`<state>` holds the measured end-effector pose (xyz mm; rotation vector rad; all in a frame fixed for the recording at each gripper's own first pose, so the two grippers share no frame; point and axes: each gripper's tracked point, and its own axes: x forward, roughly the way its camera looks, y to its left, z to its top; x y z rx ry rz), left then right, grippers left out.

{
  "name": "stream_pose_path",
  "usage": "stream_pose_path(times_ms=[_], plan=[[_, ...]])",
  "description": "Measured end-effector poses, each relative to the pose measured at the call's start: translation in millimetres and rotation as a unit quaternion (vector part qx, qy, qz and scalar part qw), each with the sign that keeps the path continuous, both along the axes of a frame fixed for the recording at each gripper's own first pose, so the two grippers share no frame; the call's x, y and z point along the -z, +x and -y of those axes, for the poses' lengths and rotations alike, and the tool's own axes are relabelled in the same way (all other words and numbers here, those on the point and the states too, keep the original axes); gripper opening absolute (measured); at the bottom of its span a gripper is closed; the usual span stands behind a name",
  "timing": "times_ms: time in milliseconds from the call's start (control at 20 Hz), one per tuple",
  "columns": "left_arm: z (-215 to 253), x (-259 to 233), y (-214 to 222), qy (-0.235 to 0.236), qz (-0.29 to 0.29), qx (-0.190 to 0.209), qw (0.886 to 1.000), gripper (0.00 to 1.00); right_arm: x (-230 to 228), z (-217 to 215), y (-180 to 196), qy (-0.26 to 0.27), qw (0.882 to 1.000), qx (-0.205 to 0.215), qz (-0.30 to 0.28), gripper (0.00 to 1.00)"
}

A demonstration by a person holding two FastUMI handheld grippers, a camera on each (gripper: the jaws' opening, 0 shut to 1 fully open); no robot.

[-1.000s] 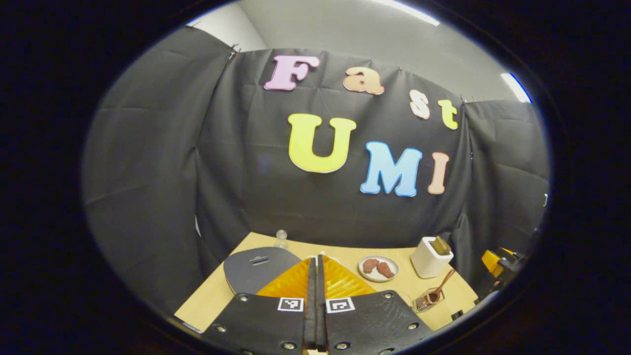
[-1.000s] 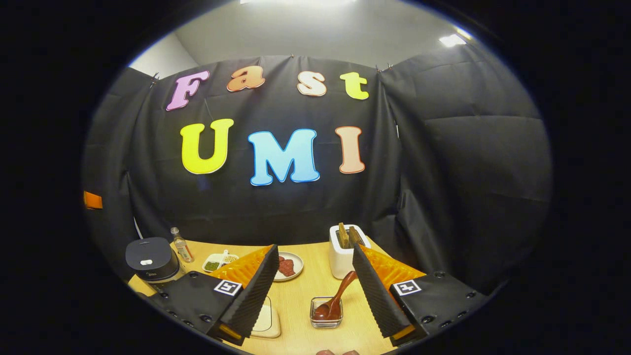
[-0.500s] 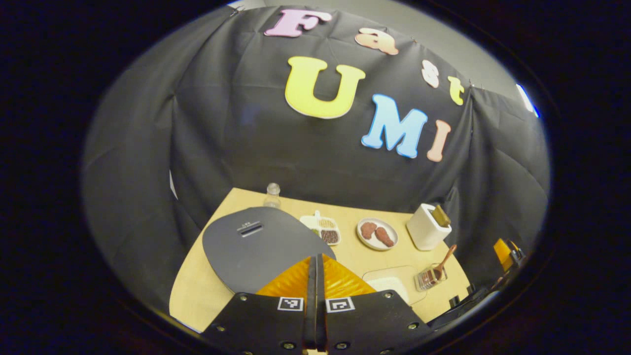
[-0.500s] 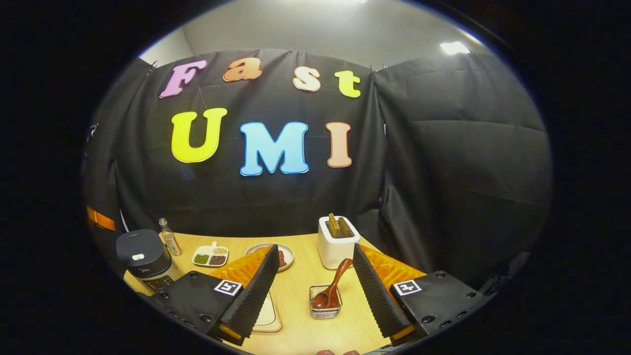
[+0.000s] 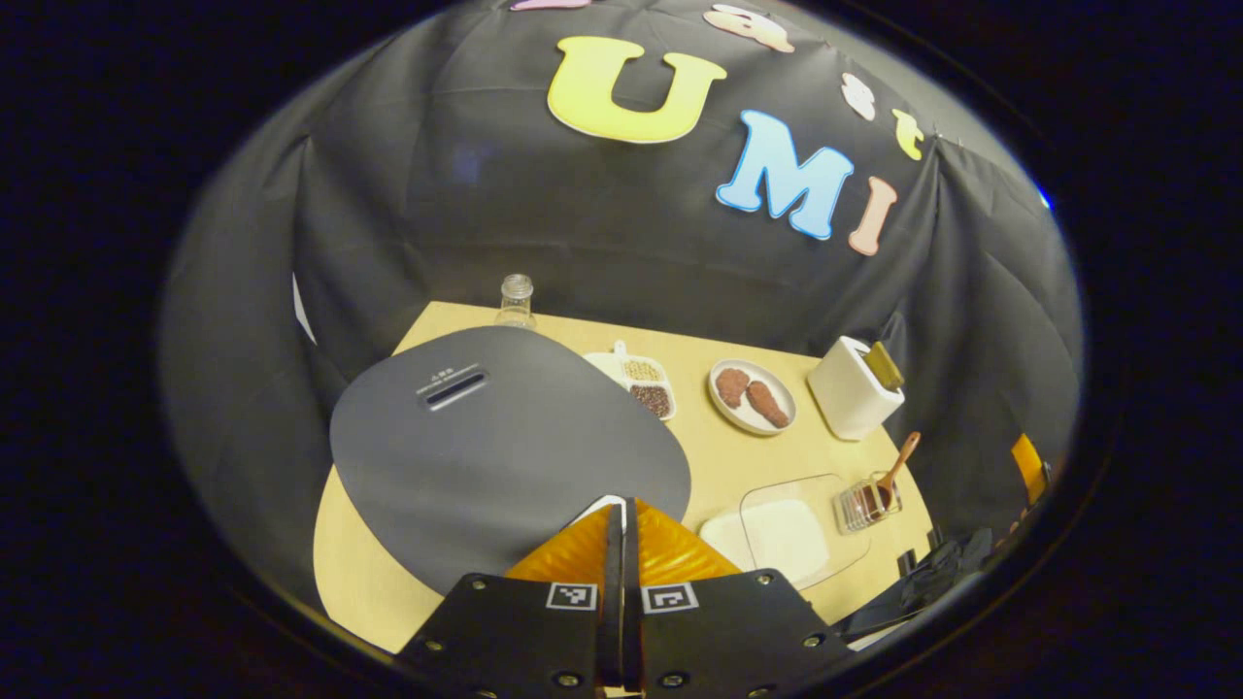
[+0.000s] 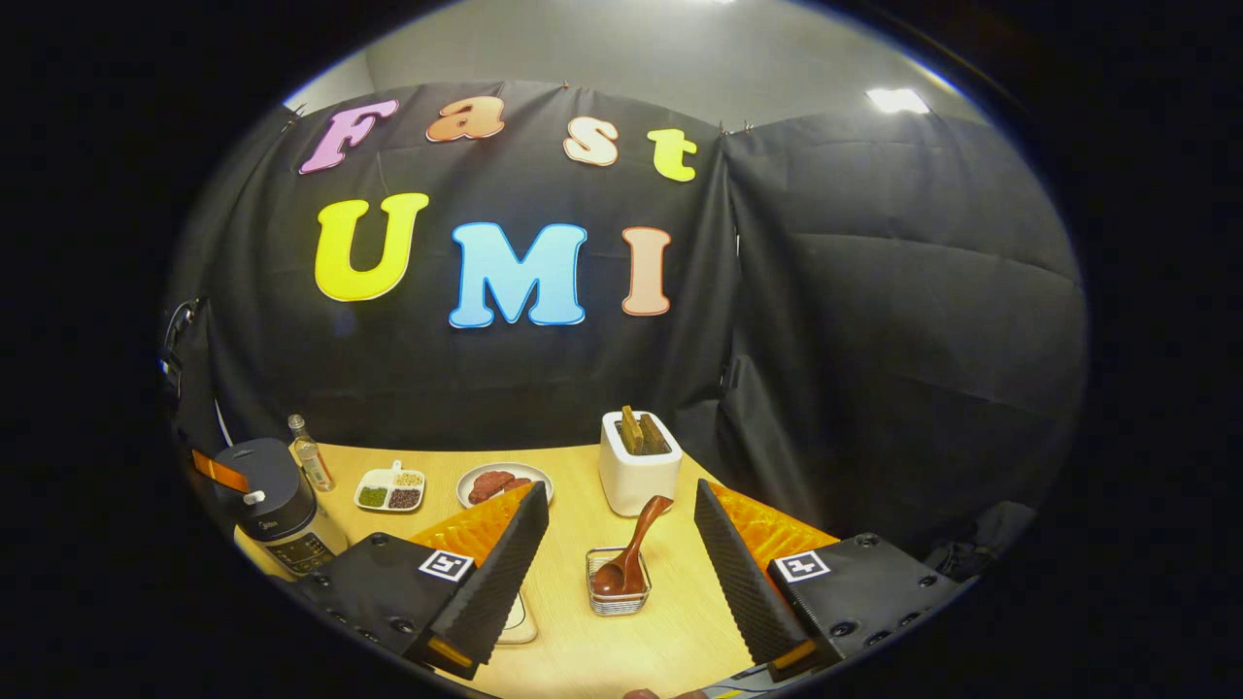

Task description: Close the left gripper, press the button to open the rice cooker; take a wooden spoon from the chopstick holder with the right hand, scoop a spoonful of rice and pour it into the rice cooker, then put the wooden spoon back into the chopstick holder.

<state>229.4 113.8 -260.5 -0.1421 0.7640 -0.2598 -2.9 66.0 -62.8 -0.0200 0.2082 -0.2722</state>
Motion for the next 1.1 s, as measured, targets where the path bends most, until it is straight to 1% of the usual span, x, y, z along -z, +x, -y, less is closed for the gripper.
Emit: stream_pose_path(times_ms=[100,200,300,350,400,500,550,700,750,850,1000,1100], plan=[[-1,4,3,0.005,-0.006,-0.007,1.0,0.02,5,0,9,0.007,1.0,-0.01,-0.004,0.95],[-5,6,4,0.02,-0.008,-0.016,1.0,0.01,3,4,21,0.005,1.0,-0.023,0.003,0.95],[-8,12,2,0.034,-0.019,-0.04,0.998,0.02,3,11,36,0.002,0.999,-0.037,0.006,0.96],[-8,12,3,0.032,-0.017,-0.059,0.998,0.02,5,14,44,0.007,0.999,-0.045,0.008,0.95],[-7,13,3,0.034,-0.018,-0.071,0.997,0.01,6,15,50,0.013,0.999,-0.052,0.01,0.96],[-8,16,-2,0.04,-0.023,-0.083,0.996,0.02,13,21,64,0.02,0.998,-0.063,0.003,0.95],[-8,16,-2,0.041,-0.025,-0.087,0.995,0.02,17,25,68,0.026,0.997,-0.066,-0.002,0.97],[-7,20,-1,0.046,-0.035,-0.101,0.993,0.02,27,33,73,0.053,0.996,-0.075,-0.013,0.96],[-7,19,0,0.049,-0.035,-0.103,0.993,0.02,33,36,73,0.054,0.995,-0.077,-0.019,0.95],[-6,21,0,0.051,-0.036,-0.105,0.993,0.02,39,44,75,0.057,0.995,-0.075,-0.026,0.97],[-7,20,0,0.047,-0.039,-0.11,0.992,0.04,44,49,73,0.072,0.994,-0.076,-0.031,0.95],[-6,24,0,0.049,-0.041,-0.114,0.991,0.02,45,52,73,0.07,0.994,-0.075,-0.032,0.96]])
